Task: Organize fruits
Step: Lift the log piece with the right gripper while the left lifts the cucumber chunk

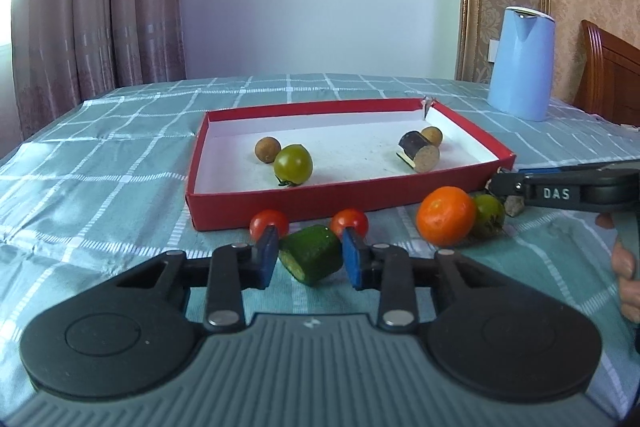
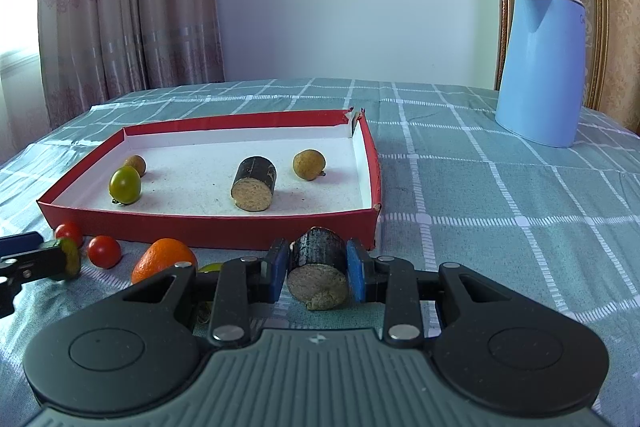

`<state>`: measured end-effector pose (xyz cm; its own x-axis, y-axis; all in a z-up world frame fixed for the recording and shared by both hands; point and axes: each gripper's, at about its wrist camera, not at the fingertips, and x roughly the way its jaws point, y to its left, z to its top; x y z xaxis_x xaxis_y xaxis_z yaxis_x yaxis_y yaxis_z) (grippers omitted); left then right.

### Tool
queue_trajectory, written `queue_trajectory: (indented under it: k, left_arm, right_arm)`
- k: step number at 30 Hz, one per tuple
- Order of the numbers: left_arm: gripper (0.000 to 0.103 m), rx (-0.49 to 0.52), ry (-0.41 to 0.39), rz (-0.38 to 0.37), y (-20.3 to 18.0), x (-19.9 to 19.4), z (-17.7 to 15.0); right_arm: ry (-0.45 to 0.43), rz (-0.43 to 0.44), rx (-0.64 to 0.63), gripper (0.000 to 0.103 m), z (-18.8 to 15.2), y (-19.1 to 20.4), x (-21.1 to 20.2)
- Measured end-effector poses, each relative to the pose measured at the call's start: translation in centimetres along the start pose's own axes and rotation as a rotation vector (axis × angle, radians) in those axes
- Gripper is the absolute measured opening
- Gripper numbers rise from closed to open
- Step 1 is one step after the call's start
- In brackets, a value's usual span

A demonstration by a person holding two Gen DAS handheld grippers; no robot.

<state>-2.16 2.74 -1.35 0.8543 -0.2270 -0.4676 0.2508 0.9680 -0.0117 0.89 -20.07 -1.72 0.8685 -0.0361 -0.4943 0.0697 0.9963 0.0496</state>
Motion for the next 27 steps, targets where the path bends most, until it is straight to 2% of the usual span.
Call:
queue_trajectory:
  k: [8,12,17,21,23,24,26,27]
  left_arm:
    - [0.031,0.028,-0.035,0.003,-0.1,-1.8,-0.1]
    - [0.031,0.037,-0.037,0.009,-0.2,-1.3,0.3]
    - [0.031,0.014,-0.026,0.012,0.3,-0.8,0.4]
    - [0.031,0.013,-0.035,0.016,0.5,-1.1,0.3]
    - [0.031,0.016,-0.031,0.018,0.5,-1.1,0.3]
    - [0.031,0.017,-0.028,0.019,0.6,-1.0,0.3]
    - [0.031,0.014,-0.025,0.014,0.7,-1.1,0.2]
    - [0.031,0.01,-0.026,0.009,0.8,-1.2,0.1]
  right_arm:
    - [-0.009,0.0,0.004,0.031,0.0,0.0,-0.2]
    - [-0.02,0.001,-0.007,0.031,0.0,0.2,-0.3]
    - [-0.028,0.001,0.001,0.028,0.0,0.1,-0.5]
    - [-0.073,-0.023,0.003,0.024,0.0,0.0,-1.1]
    - [-0.053,0.021,0.003,0.024,0.0,-0.3,-0.9]
    - [-0.045,0.063,0.002,0.024,0.0,-0.4,-0.9]
    - [-0.078,0.065,-0.008,0.026,-0.1,-0.2,-1.7]
    - [-0.096,0.047,-0.016,0.034,-0.1,-0.1,-2.1]
